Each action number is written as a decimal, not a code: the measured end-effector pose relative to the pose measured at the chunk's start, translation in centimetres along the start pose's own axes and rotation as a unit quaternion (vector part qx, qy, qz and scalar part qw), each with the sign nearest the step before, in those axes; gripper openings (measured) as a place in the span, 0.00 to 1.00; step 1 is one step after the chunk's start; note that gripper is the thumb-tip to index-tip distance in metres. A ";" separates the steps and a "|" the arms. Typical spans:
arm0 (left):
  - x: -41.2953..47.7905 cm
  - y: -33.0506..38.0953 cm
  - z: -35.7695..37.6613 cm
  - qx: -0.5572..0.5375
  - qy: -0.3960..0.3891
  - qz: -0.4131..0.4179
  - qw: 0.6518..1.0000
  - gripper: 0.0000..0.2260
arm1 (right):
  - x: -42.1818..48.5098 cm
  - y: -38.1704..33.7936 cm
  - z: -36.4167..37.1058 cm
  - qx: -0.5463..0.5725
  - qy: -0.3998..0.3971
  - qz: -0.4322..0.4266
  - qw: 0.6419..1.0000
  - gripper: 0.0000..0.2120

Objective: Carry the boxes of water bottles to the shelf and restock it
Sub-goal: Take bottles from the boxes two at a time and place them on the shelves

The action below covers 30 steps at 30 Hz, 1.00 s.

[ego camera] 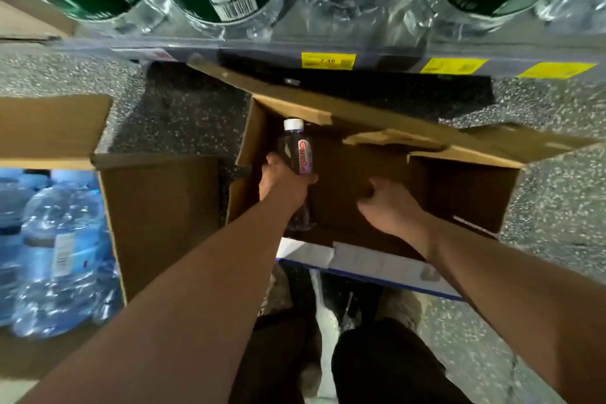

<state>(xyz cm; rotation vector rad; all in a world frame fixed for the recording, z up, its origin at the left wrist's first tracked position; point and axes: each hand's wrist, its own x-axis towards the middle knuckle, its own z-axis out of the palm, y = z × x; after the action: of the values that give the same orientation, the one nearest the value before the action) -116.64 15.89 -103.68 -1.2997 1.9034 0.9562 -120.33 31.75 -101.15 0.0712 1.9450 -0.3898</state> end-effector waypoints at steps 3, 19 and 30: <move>-4.4 1.0 -2.2 -0.033 -0.012 0.009 0.999 0.33 | -3.7 -1.9 -2.1 -0.014 0.002 -0.021 1.000 0.20; -26.3 7.5 -16.9 -0.256 -0.025 0.131 0.957 0.15 | -26.5 -10.2 -9.3 0.241 -0.044 -0.121 0.962 0.13; -41.2 6.2 -31.2 -0.390 -0.038 0.237 0.889 0.36 | -43.8 -18.0 -10.6 0.302 0.077 -0.251 0.917 0.10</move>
<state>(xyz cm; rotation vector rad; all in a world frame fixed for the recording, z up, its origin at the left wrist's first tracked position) -112.87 11.16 -51.91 -1.1649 1.8668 2.1544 -116.34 23.65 -53.47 -0.0016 1.9135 -1.3566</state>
